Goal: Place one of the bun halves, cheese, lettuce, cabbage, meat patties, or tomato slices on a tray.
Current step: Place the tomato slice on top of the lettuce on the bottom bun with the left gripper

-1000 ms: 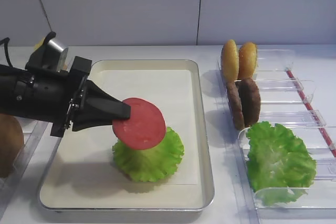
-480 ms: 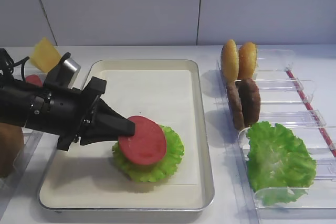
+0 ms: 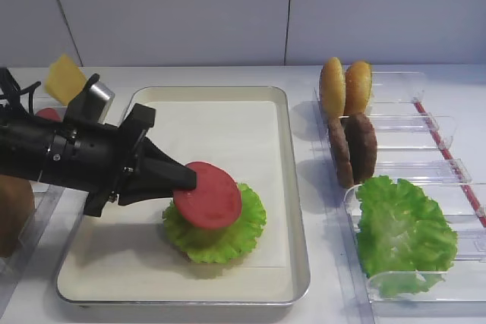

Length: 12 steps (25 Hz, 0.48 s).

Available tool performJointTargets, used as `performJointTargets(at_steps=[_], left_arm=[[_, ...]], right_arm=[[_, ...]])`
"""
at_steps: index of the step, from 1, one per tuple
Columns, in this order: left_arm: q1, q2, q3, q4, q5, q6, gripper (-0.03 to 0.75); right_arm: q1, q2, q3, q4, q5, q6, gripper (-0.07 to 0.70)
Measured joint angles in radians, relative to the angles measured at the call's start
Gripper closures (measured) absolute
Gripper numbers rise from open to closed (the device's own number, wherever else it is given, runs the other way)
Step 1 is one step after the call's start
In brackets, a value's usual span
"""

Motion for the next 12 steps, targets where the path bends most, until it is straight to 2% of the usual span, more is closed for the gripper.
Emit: performJointTargets(at_steps=[6, 12], left_arm=[[-0.045, 0.0, 0.0, 0.002, -0.053, -0.025, 0.656], [-0.046, 0.0, 0.0, 0.002, -0.085, -0.032, 0.656]], right_arm=[[0.0, 0.0, 0.0, 0.0, 0.0, 0.0, 0.149], [0.0, 0.0, 0.0, 0.0, 0.0, 0.0, 0.155]])
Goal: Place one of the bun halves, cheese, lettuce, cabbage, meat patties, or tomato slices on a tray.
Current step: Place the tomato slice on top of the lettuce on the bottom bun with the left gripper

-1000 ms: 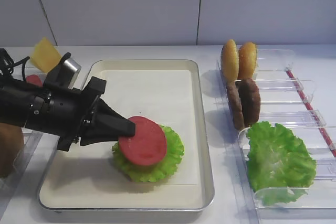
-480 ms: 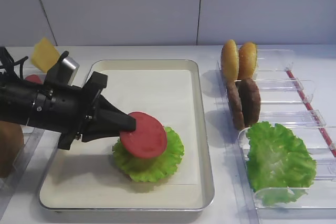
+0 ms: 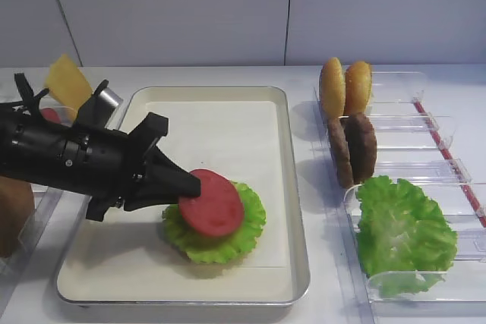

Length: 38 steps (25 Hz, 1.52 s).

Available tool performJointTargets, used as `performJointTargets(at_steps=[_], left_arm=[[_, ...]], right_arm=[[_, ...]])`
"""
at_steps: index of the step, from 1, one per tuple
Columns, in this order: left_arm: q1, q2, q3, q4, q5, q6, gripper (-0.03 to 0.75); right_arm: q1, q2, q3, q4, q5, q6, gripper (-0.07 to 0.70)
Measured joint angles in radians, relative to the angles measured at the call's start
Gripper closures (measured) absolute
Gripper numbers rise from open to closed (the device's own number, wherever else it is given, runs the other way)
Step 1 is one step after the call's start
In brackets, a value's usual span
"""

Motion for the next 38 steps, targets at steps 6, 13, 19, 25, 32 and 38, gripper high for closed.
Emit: performJointTargets(at_steps=[6, 13, 19, 25, 32, 38], left_arm=[[0.0, 0.0, 0.0, 0.0, -0.013, -0.014, 0.656], [0.0, 0.0, 0.0, 0.0, 0.004, -0.002, 0.5], [0.0, 0.0, 0.0, 0.011, 0.021, 0.009, 0.267], [0.0, 0.0, -0.058, 0.143, 0.022, -0.058, 0.247], [0.0, 0.0, -0.125, 0.32, 0.028, -0.184, 0.248], [0.0, 0.0, -0.178, 0.425, 0.029, -0.248, 0.248]], right_arm=[[0.0, 0.0, 0.0, 0.0, 0.0, 0.0, 0.157], [0.0, 0.0, 0.0, 0.0, 0.0, 0.0, 0.16], [0.0, 0.0, 0.0, 0.0, 0.0, 0.0, 0.16], [0.0, 0.0, 0.0, 0.0, 0.0, 0.0, 0.16], [0.0, 0.0, 0.0, 0.0, 0.0, 0.0, 0.16], [0.0, 0.0, 0.0, -0.001, 0.0, 0.0, 0.16]])
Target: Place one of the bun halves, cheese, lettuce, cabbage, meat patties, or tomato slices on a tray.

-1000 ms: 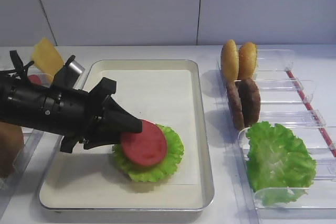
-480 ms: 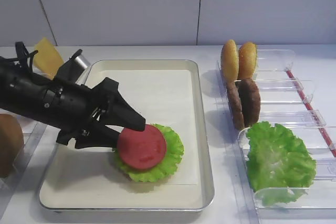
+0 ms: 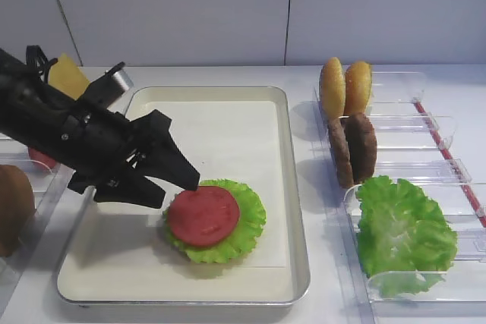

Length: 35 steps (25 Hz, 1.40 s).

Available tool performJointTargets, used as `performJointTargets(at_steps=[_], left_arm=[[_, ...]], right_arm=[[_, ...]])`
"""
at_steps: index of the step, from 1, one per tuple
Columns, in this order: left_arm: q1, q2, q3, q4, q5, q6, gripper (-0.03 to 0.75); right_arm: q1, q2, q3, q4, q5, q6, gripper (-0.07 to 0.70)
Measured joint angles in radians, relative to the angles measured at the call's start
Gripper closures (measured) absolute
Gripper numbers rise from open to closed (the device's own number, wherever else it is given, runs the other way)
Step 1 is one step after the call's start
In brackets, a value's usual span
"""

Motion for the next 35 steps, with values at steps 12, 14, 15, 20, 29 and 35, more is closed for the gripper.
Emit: performJointTargets(at_steps=[12, 14, 15, 20, 29, 35], left_arm=[[0.0, -0.042, -0.326, 0.612, 0.132, -0.363, 0.265], [0.0, -0.06, -0.391, 0.738, 0.16, -0.425, 0.274], [0.0, -0.067, -0.424, 0.787, 0.175, -0.456, 0.278], [0.0, -0.13, -0.521, 0.986, 0.215, -0.519, 0.283], [0.0, -0.387, -0.472, 1.05, 0.258, -0.538, 0.291], [0.0, -0.652, -0.275, 1.072, 0.263, -0.55, 0.291]], right_arm=[[0.0, 0.0, 0.0, 0.0, 0.0, 0.0, 0.16], [0.0, 0.0, 0.0, 0.0, 0.0, 0.0, 0.16], [0.0, 0.0, 0.0, 0.0, 0.0, 0.0, 0.16], [0.0, 0.0, 0.0, 0.0, 0.0, 0.0, 0.16], [0.0, 0.0, 0.0, 0.0, 0.0, 0.0, 0.16], [0.0, 0.0, 0.0, 0.0, 0.0, 0.0, 0.16]])
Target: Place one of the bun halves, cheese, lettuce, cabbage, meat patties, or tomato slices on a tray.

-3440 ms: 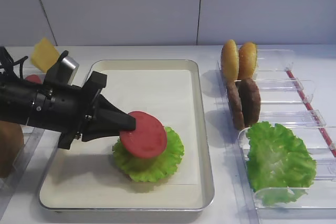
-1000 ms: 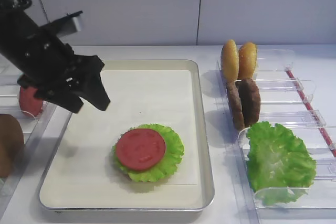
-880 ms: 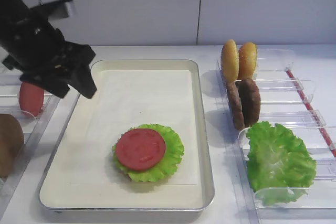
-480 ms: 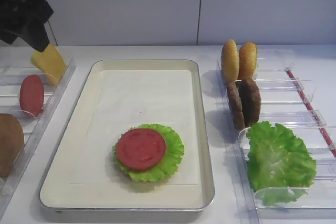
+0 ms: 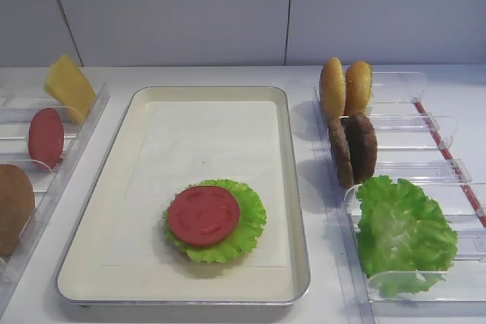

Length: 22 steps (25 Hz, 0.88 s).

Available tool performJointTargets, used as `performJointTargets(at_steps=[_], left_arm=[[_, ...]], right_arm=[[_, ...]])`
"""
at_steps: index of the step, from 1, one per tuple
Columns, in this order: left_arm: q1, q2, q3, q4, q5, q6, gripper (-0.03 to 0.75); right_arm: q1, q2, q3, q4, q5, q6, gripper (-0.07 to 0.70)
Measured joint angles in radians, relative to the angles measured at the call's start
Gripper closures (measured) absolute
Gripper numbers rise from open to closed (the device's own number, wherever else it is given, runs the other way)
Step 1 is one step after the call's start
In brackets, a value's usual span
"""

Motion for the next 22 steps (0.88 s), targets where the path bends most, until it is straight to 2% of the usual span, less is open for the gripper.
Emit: performJointTargets(at_steps=[8, 22], left_arm=[[0.0, -0.384, 0.274, 0.071, -0.015, -0.012, 0.291], [0.0, -0.903, 0.554, 0.028, -0.004, -0.014, 0.291]], right_arm=[[0.0, 0.0, 0.0, 0.0, 0.0, 0.0, 0.16], [0.0, 0.0, 0.0, 0.0, 0.0, 0.0, 0.16]])
